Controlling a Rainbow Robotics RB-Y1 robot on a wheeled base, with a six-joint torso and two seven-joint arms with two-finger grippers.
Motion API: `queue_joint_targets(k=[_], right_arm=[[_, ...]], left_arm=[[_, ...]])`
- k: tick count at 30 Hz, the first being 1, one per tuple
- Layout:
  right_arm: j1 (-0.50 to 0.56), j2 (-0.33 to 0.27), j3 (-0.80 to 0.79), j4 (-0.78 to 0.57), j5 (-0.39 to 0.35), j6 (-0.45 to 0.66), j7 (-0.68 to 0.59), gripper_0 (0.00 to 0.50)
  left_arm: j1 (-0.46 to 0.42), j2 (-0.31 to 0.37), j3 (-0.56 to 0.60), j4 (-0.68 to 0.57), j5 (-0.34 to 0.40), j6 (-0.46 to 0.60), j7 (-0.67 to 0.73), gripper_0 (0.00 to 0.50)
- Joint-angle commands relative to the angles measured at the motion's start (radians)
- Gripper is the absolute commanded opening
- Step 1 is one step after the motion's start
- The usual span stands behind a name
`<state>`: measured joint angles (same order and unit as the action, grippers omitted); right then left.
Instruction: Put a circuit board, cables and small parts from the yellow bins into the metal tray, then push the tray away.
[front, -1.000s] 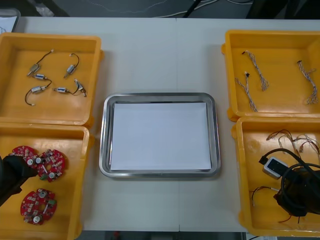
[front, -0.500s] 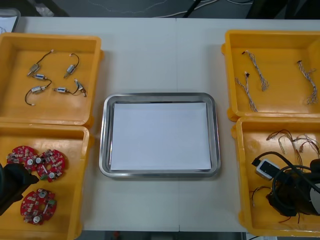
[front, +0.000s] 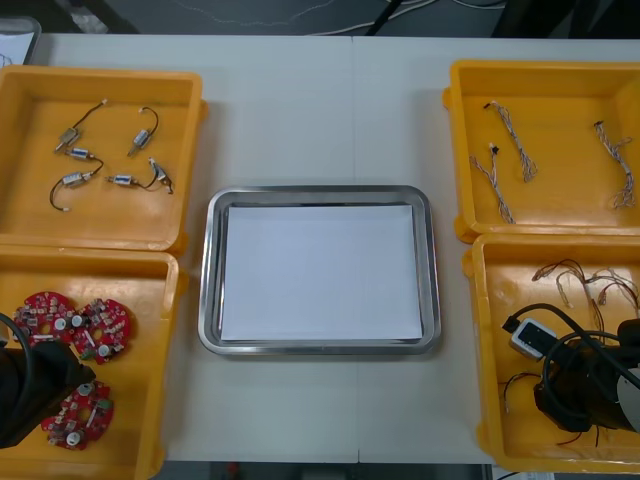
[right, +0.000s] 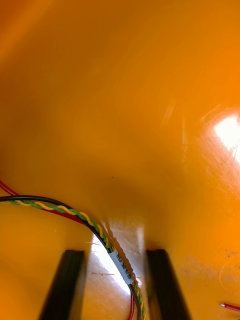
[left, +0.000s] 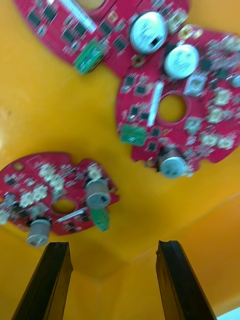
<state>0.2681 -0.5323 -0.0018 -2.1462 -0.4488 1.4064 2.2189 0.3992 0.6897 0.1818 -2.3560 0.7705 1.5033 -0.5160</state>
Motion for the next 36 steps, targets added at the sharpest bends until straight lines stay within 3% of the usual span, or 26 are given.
queue_joint_targets(k=[1,8,16,22,36], right_arm=[[0.020,0.012,0.017,0.012,0.007,-0.011,0.027,0.017],[0.017,0.012,0.017,0.012,0.001,-0.009,0.025,0.000],[0.003,0.011,0.006,-0.003,-0.008,0.012,0.028,0.000],[-0.013,0.011,-0.033,-0.069,-0.014,0.103,0.025,0.000],[-0.073,0.012,-0.175,-0.233,-0.074,0.332,0.030,0.000]], left_arm=[[-0.017,0.045,-0.024,-0.032,-0.025,0.054,0.140,0.500],[-0.045,0.053,-0.025,-0.025,-0.062,0.120,0.168,0.500],[-0.063,0.054,-0.033,-0.025,-0.100,0.117,0.189,0.500],[-0.072,0.054,-0.062,-0.025,-0.160,0.072,0.220,0.500],[-0.134,0.062,-0.143,0.054,-0.186,0.064,0.287,0.500]])
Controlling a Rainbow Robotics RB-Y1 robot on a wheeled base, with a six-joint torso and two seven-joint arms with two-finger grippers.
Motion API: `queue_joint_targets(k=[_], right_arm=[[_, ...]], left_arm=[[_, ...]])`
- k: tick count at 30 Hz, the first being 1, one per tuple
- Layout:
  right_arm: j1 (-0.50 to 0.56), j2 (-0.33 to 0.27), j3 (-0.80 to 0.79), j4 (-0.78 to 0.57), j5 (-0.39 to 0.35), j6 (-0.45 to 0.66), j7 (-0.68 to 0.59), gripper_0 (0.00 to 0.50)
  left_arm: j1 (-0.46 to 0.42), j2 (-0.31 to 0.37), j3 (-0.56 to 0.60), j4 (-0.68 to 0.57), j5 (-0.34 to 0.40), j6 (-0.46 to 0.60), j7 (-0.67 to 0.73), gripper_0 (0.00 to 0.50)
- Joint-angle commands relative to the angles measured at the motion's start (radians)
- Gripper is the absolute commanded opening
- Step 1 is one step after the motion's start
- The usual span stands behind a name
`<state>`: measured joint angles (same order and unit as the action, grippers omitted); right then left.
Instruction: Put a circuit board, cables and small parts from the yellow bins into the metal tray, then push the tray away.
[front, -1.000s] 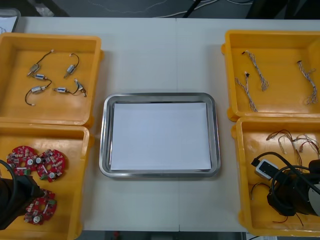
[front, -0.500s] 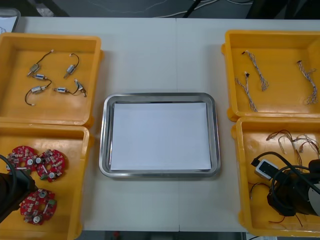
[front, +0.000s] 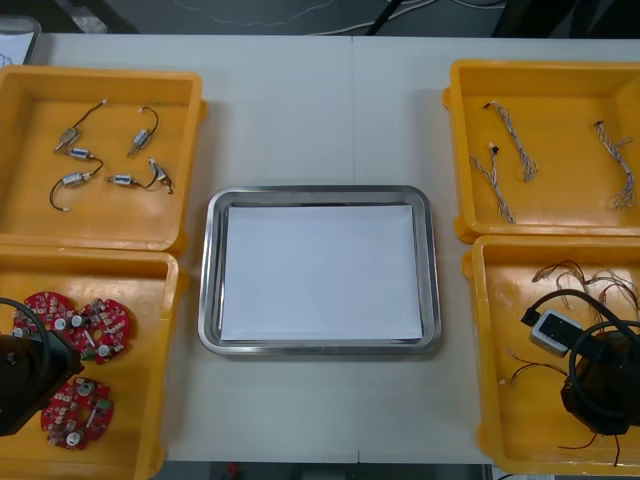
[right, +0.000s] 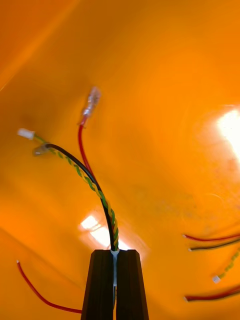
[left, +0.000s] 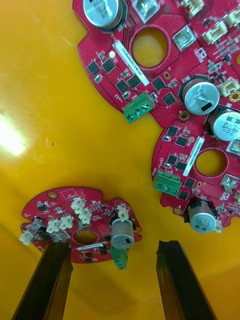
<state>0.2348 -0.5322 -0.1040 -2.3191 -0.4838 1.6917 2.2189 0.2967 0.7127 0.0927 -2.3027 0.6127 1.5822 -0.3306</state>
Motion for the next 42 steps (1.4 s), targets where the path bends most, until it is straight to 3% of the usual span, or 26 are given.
queue_joint_targets(k=[1,10,14,25,33,42], right_arm=[[-0.043,0.012,-0.080,-0.063,-0.050,0.052,0.030,0.000],[-0.135,0.008,-0.206,-0.075,-0.173,0.180,0.038,0.000],[-0.180,0.000,-0.235,-0.088,-0.179,0.227,0.041,0.000],[-0.299,-0.057,-0.280,-0.100,-0.197,0.228,0.035,0.000],[-0.365,-0.060,-0.298,-0.046,-0.205,0.228,0.012,0.000],[-0.479,-0.060,-0.275,0.001,-0.185,0.228,-0.206,0.000]], left_arm=[[-0.031,0.039,-0.056,0.000,-0.027,-0.014,0.104,0.500],[-0.031,0.039,-0.087,0.000,-0.021,-0.022,0.125,0.500],[-0.022,0.037,-0.087,0.000,-0.019,-0.022,0.130,0.500],[0.007,0.028,-0.114,0.000,-0.022,-0.065,0.140,0.500],[0.048,0.017,-0.136,0.000,-0.067,-0.108,0.133,0.500],[0.079,-0.010,-0.136,-0.001,-0.088,-0.117,0.124,0.500]])
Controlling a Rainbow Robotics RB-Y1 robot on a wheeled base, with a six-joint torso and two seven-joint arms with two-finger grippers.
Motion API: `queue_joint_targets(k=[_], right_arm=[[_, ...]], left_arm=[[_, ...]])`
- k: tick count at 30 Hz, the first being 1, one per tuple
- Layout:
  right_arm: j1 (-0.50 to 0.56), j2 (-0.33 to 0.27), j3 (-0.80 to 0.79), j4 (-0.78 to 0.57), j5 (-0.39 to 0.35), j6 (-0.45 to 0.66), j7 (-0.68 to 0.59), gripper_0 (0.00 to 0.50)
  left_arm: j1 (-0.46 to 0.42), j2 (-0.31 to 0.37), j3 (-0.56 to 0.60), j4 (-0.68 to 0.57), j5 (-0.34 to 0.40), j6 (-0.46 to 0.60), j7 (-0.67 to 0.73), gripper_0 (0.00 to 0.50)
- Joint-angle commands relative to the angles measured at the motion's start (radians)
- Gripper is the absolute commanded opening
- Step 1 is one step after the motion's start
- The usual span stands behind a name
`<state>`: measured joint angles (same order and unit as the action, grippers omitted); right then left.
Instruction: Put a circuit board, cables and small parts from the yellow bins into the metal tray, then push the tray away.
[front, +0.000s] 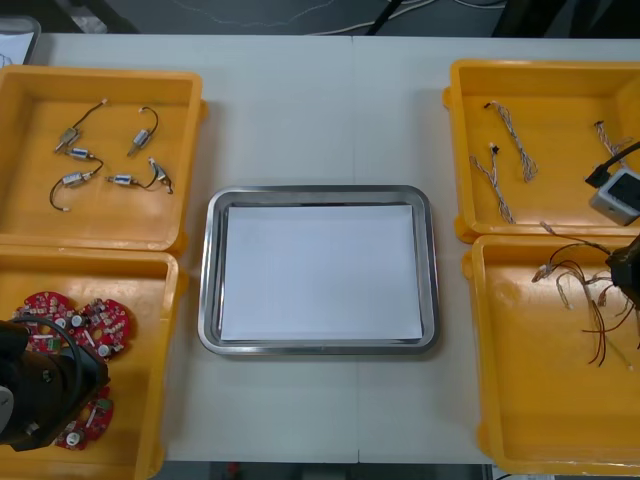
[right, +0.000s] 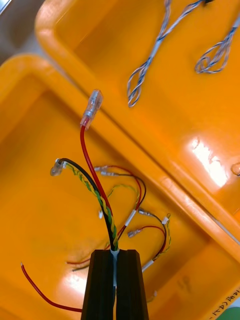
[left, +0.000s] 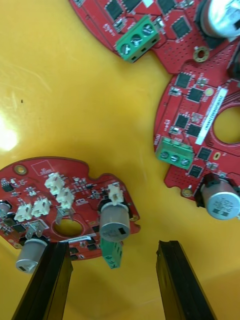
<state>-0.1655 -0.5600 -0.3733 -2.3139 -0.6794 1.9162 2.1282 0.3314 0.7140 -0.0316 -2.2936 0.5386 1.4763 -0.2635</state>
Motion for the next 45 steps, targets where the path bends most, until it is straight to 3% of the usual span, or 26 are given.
queue_joint_targets(k=[1,13,24,32,45], right_arm=[[-0.081,-0.032,0.001,-0.004,0.011,0.004,-0.136,0.000],[-0.085,-0.032,0.093,-0.032,0.037,0.004,-0.491,0.000],[-0.078,0.003,0.171,-0.070,0.100,0.004,-0.668,0.000],[-0.042,0.023,0.229,-0.113,0.170,0.004,-0.732,0.000],[0.014,0.077,0.232,-0.153,0.215,0.004,-0.734,0.000]], left_arm=[[0.044,-0.014,-0.011,-0.010,-0.016,-0.011,0.056,0.500],[0.044,-0.070,-0.011,-0.012,-0.037,-0.002,0.047,0.500],[0.044,-0.096,-0.024,-0.010,-0.052,0.003,0.038,0.500],[0.052,-0.107,-0.031,-0.009,-0.058,0.003,0.033,0.500],[0.075,-0.119,-0.031,-0.007,-0.071,0.003,0.015,0.500]])
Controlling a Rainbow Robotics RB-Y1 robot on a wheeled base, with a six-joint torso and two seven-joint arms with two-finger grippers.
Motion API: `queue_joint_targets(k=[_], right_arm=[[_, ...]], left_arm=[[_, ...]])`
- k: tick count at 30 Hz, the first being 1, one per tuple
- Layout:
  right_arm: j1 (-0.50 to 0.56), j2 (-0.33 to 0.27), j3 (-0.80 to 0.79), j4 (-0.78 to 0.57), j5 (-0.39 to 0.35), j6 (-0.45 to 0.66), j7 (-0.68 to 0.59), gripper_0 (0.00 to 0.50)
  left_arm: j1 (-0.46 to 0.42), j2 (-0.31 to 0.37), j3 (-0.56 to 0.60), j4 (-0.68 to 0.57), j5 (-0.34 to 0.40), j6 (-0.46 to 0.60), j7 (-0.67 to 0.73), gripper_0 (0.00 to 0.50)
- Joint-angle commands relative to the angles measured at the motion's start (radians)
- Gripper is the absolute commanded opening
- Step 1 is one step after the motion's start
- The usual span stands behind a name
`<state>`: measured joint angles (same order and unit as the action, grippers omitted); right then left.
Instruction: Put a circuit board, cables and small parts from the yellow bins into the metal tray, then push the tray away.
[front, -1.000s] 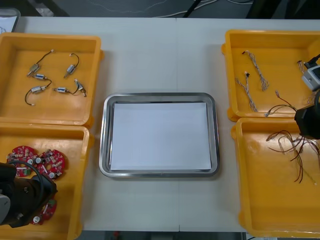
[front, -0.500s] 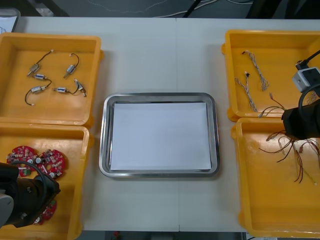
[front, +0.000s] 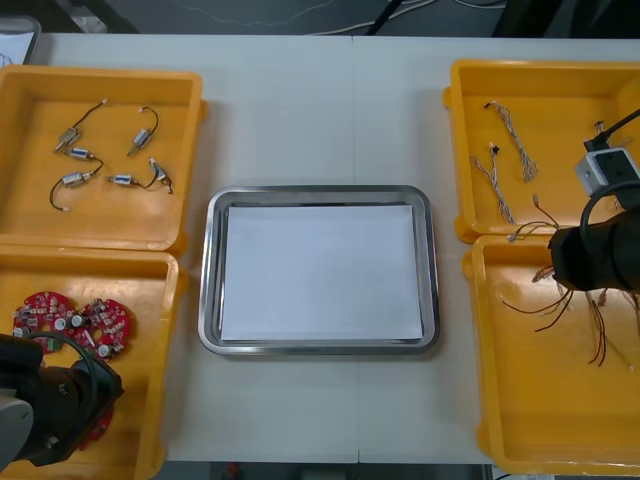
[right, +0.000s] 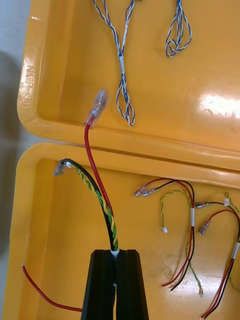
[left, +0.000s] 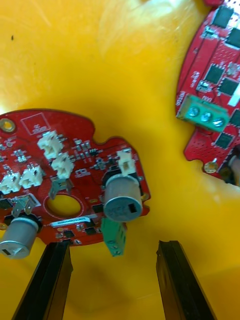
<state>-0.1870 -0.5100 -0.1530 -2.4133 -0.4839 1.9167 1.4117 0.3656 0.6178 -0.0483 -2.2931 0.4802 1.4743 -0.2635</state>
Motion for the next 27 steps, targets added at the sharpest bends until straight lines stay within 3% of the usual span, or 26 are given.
queue_joint_targets(k=[1,10,27], right_arm=[[0.037,0.028,0.013,-0.055,0.019,0.003,-0.017,0.000],[0.032,0.031,0.067,-0.058,0.070,0.003,-0.020,0.000],[-0.002,0.031,0.112,-0.052,0.074,0.003,-0.014,0.000]], left_arm=[[0.039,-0.023,-0.015,-0.008,-0.012,0.004,0.015,0.500],[0.039,-0.023,-0.015,-0.008,-0.023,-0.014,0.010,0.500],[0.015,-0.023,-0.015,0.044,-0.020,-0.037,-0.003,0.500]])
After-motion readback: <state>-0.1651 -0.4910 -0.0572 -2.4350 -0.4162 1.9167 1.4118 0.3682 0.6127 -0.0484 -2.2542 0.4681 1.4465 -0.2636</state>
